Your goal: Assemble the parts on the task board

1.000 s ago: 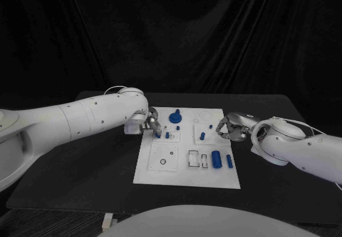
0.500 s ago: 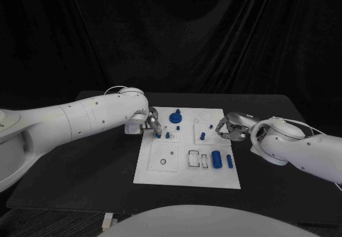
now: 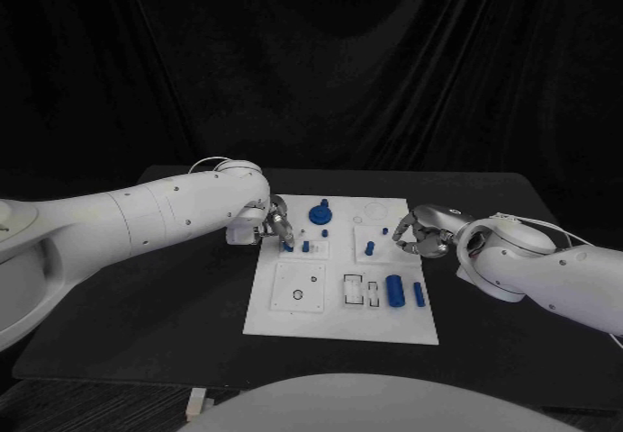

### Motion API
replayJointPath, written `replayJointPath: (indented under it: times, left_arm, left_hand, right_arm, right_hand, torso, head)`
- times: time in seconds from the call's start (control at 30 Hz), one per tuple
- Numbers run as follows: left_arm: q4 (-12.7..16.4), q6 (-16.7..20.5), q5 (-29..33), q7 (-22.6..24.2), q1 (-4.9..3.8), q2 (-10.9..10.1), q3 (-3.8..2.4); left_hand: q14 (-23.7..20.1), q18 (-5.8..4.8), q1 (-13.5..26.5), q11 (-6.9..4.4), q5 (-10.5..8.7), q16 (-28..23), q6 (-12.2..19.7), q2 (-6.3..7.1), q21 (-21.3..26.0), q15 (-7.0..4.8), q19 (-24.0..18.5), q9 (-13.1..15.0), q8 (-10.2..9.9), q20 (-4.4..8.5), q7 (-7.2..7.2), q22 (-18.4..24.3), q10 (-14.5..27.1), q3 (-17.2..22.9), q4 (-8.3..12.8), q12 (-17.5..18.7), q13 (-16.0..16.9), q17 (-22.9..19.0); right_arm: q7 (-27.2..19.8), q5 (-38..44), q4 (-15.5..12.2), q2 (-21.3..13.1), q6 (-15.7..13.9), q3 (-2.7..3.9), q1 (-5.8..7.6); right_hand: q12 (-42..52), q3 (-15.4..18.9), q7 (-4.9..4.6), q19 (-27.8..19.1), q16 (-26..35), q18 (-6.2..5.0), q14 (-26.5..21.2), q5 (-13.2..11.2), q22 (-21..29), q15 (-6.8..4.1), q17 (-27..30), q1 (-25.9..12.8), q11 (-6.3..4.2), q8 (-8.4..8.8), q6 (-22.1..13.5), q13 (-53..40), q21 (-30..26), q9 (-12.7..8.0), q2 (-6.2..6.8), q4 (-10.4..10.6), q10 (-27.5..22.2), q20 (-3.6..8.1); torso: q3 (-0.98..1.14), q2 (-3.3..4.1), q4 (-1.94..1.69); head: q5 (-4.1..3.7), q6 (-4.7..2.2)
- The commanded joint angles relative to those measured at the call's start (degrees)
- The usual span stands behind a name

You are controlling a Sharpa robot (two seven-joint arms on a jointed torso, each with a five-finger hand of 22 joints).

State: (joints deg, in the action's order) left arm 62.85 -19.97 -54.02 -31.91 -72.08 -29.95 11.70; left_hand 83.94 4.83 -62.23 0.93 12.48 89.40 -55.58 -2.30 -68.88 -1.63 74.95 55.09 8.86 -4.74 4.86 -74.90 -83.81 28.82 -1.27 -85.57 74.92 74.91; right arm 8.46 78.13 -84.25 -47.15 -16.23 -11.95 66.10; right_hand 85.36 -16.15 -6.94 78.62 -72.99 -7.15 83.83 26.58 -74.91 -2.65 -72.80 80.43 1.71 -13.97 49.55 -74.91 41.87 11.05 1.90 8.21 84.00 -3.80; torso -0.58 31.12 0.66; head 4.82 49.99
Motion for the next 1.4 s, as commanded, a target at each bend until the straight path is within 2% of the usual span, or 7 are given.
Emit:
replayJointPath:
  times: [0.03,0.23,0.27,0.4,0.8,1.27,1.4]
  left_arm:
    - [0.4,-1.2,0.4,0.0,1.00,0.4,0.45]
    - [0.4,-0.2,0.4,1.2,1.01,0.3,0.45]
    - [0.4,0.0,0.4,1.4,1.02,0.3,0.45]
    - [0.6,1.3,0.4,2.5,1.02,0.1,0.45]
    - [2.5,4.7,0.4,3.3,1.02,-1.1,0.45]
    - [8.4,12.6,0.4,2.7,0.77,-5.8,0.43]
    - [9.6,13.1,0.4,2.6,0.71,-6.5,0.43]
  left_hand:
    - [4.4,0.49,0.4,0.04,-0.27,-0.3,-0.2,-0.16,0.3,0.05,-0.3,-0.1,-0.4,-0.12,-0.19,-7.9,0.2,-0.3,0.0,0.2,9.5,13.0]
    - [4.5,0.48,-2.4,-0.36,5.15,-0.2,-1.5,-0.33,0.3,-0.29,0.0,0.5,0.7,0.19,-0.53,-8.0,-0.1,0.2,2.5,0.0,9.8,13.2]
    - [4.6,0.45,-3.3,-0.47,6.89,-0.2,-1.9,-0.27,0.3,-0.42,0.2,1.0,1.3,0.31,-0.60,-8.1,-0.3,0.8,3.5,-0.1,10.0,13.3]
    - [4.7,0.42,-4.1,-0.59,7.88,-0.1,-2.5,-0.08,0.1,-0.56,0.4,1.6,2.2,0.46,-0.70,-8.2,-0.7,1.8,4.8,-0.3,10.2,13.4]
    - [4.7,0.34,-4.2,-0.71,9.46,-0.1,-3.0,0.20,-0.1,-0.69,0.6,2.1,3.0,0.59,-0.78,-8.3,-1.2,2.6,5.6,-0.6,10.6,13.5]
    - [4.7,0.21,-3.2,-0.86,9.15,-0.1,-3.4,0.49,-0.7,-0.84,1.2,2.3,3.4,0.71,-0.99,-8.4,-1.3,2.6,5.2,-0.7,10.6,13.3]
    - [4.6,0.21,-2.7,-0.94,8.81,-0.2,-3.3,0.27,-0.7,-0.91,1.3,2.2,3.4,0.78,-1.06,-8.4,-1.1,2.6,4.7,-0.5,10.3,13.2]
  right_arm:
    - [0.6,0.1,0.1,0.1,-0.2,0.03,-0.24]
    - [0.6,0.1,0.1,0.1,-0.1,0.03,-0.35]
    - [0.6,0.1,0.1,0.1,-0.2,0.03,-0.36]
    - [0.7,0.1,0.1,0.0,-0.1,0.03,-0.38]
    - [0.8,0.1,0.1,-0.1,-0.2,0.03,-0.39]
    - [0.8,0.1,0.3,-0.1,-0.3,0.03,-0.40]
    - [0.8,0.1,0.3,-0.1,-0.3,0.03,-0.40]
  right_hand:
    - [-0.3,-0.2,0.09,-0.5,0.3,-0.73,1.9,0.2,-4.4,0.30,0.1,-0.5,0.10,-0.39,0.5,-8.5,-0.2,0.1,-0.10,0.1,0.9,0.07]
    - [-0.3,-0.2,0.09,-0.5,0.3,-0.73,1.9,0.2,-4.4,0.30,0.1,-0.5,0.10,-0.39,0.5,-8.5,-0.2,0.1,-0.10,0.1,0.9,0.07]
    - [-0.3,-0.2,0.09,-0.5,0.3,-0.73,1.9,0.2,-4.4,0.30,0.1,-0.5,0.10,-0.39,0.5,-8.5,-0.2,0.1,-0.10,0.1,0.9,0.07]
    - [-0.3,-0.2,0.09,-0.5,0.3,-0.73,1.9,0.2,-4.4,0.30,0.1,-0.5,0.10,-0.39,0.5,-8.5,-0.2,0.1,-0.10,0.1,0.9,0.07]
    - [-0.3,-0.2,0.09,-0.5,0.3,-0.73,1.9,0.2,-4.4,0.30,0.1,-0.5,0.10,-0.39,0.5,-8.5,-0.2,0.1,-0.10,0.1,0.9,0.07]
    - [-0.3,-0.2,0.09,-0.5,0.3,-0.73,1.9,0.2,-4.4,0.30,0.1,-0.5,0.10,-0.39,0.5,-8.5,-0.2,0.1,-0.10,0.1,0.9,0.07]
    - [-0.3,-0.2,0.09,-0.5,0.3,-0.73,1.9,0.2,-4.4,0.30,0.1,-0.5,0.10,-0.39,0.5,-8.5,-0.2,0.1,-0.10,0.1,0.9,0.07]
  torso:
    - [-0.03,0.01,0.00]
    - [0.01,0.05,-0.06]
    - [0.02,0.04,-0.09]
    - [0.04,0.01,-0.15]
    - [0.00,0.00,0.00]
    - [-0.01,-0.03,-0.05]
    - [-0.01,-0.01,-0.04]
  head:
    - [0.06,0.01]
    - [-0.01,0.01]
    - [-0.05,0.01]
    - [-0.17,0.01]
    - [-0.09,0.01]
    - [-0.32,0.01]
    - [-0.18,0.01]
